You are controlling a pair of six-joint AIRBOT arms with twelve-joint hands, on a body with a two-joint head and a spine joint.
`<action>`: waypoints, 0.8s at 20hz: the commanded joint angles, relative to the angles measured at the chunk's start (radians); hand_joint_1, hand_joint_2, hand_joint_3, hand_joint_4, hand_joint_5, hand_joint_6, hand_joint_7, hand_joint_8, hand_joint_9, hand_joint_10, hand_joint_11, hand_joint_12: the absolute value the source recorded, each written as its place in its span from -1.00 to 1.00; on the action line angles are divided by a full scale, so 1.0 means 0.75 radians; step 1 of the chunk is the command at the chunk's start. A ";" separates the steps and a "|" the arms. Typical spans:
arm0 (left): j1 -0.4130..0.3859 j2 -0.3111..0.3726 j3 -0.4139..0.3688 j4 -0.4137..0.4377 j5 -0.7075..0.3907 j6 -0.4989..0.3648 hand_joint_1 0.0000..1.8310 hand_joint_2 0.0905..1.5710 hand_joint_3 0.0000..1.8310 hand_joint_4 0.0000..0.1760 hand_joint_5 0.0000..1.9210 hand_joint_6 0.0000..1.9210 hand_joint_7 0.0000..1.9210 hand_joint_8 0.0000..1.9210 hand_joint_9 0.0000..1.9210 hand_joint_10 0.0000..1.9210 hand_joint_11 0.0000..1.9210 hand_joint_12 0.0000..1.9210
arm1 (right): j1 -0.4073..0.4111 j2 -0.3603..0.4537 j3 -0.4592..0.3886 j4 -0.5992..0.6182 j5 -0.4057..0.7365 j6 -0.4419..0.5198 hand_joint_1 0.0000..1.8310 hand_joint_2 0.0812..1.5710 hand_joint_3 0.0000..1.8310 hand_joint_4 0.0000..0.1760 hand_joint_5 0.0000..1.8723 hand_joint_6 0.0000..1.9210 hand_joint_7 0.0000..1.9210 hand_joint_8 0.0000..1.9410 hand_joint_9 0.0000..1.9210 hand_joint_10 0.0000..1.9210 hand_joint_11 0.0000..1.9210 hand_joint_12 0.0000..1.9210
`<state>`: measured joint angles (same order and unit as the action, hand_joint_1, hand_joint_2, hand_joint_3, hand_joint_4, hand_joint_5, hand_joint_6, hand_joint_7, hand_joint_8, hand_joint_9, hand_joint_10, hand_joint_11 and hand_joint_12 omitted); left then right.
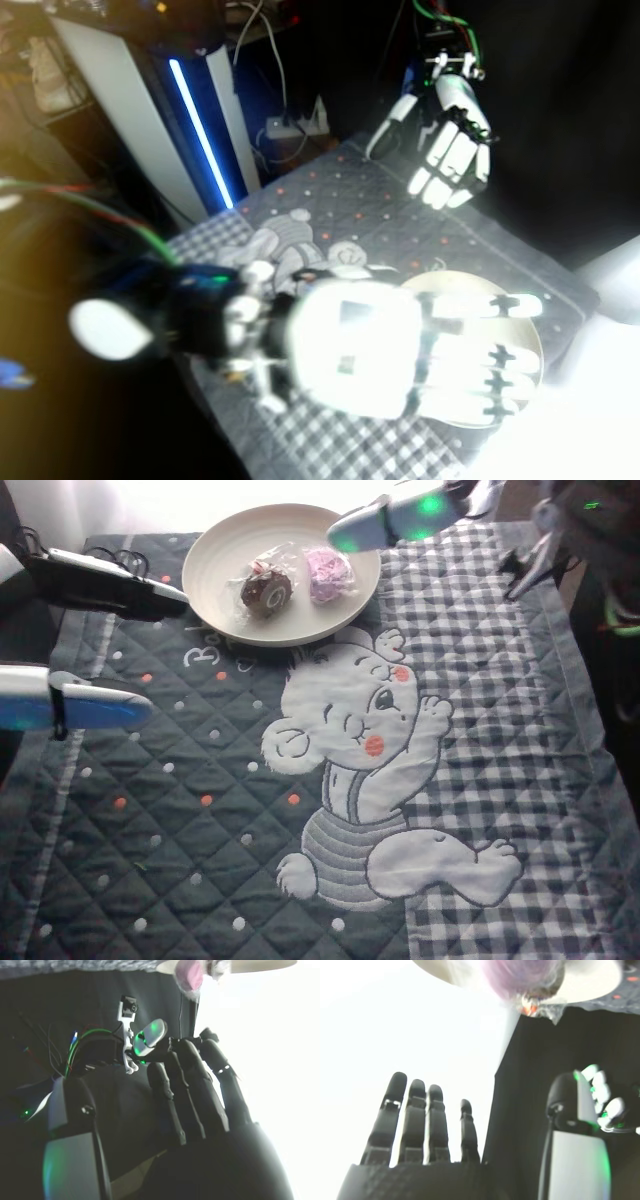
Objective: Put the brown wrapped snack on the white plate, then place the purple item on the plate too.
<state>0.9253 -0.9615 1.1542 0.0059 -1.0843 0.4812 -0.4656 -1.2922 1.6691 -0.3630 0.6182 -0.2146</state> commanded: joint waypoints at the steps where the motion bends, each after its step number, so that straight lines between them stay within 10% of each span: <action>1: 0.004 0.015 -0.007 -0.052 -0.239 -0.025 -0.03 0.05 -1.00 -1.00 -0.14 -1.00 -0.17 -0.99 -0.17 -0.98 -0.64 0.12 | 0.020 0.046 -0.041 0.058 0.242 0.004 -0.21 -0.01 -1.00 1.00 -1.00 -1.00 -0.96 -1.00 -0.96 -1.00 -1.00 -0.54; 5: 0.179 0.093 -0.085 -0.209 -0.537 -0.029 -0.03 0.14 -0.99 -1.00 -0.30 -1.00 -0.29 -1.00 -0.27 -1.00 -0.76 0.20 | -0.224 0.292 -0.320 0.368 0.680 -0.112 -0.12 -0.06 -1.00 0.99 -0.95 -1.00 -0.94 -1.00 -0.99 -1.00 -1.00 -0.96; 10: 0.344 0.119 -0.164 -0.360 -0.863 -0.053 -0.25 0.21 -0.99 -0.90 -0.67 -1.00 -0.60 -1.00 -0.51 -1.00 -0.99 0.50 | -0.598 0.436 -0.561 0.677 1.229 -0.184 -0.10 -0.02 -0.99 0.84 -0.96 -0.99 -0.91 -0.98 -0.94 -0.98 -1.00 -1.00; 13: 0.369 0.083 -0.165 -0.380 -0.863 -0.125 -0.59 0.37 -0.96 -1.00 -0.81 -1.00 -0.78 -1.00 -0.65 -1.00 -1.00 0.35 | -0.748 0.438 -0.622 0.758 1.368 -0.184 -0.16 -0.02 -0.99 0.96 -0.90 -0.99 -0.84 -0.99 -0.86 -0.97 -1.00 -1.00; 14: 0.371 0.065 -0.156 -0.393 -0.863 -0.150 -0.74 0.48 -0.96 -1.00 -0.84 -1.00 -0.85 -1.00 -0.68 -1.00 -1.00 0.25 | -0.806 0.438 -0.645 0.800 1.418 -0.184 -0.21 0.06 -0.99 0.71 -0.92 -1.00 -0.85 -1.00 -0.83 -0.98 -0.94 -0.96; 16: 0.384 0.040 -0.151 -0.414 -0.863 -0.183 -0.84 0.56 -0.99 -1.00 -0.90 -1.00 -0.92 -1.00 -0.80 -1.00 -1.00 -0.10 | -0.893 0.439 -0.674 0.862 1.506 -0.163 -0.35 0.18 -0.99 0.98 -0.96 -1.00 -0.84 -1.00 -0.83 -0.99 -0.86 -0.91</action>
<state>1.2179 -0.9314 1.0363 -0.3099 -1.6123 0.3538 -1.1488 -0.9680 1.1595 0.2554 1.5848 -0.3508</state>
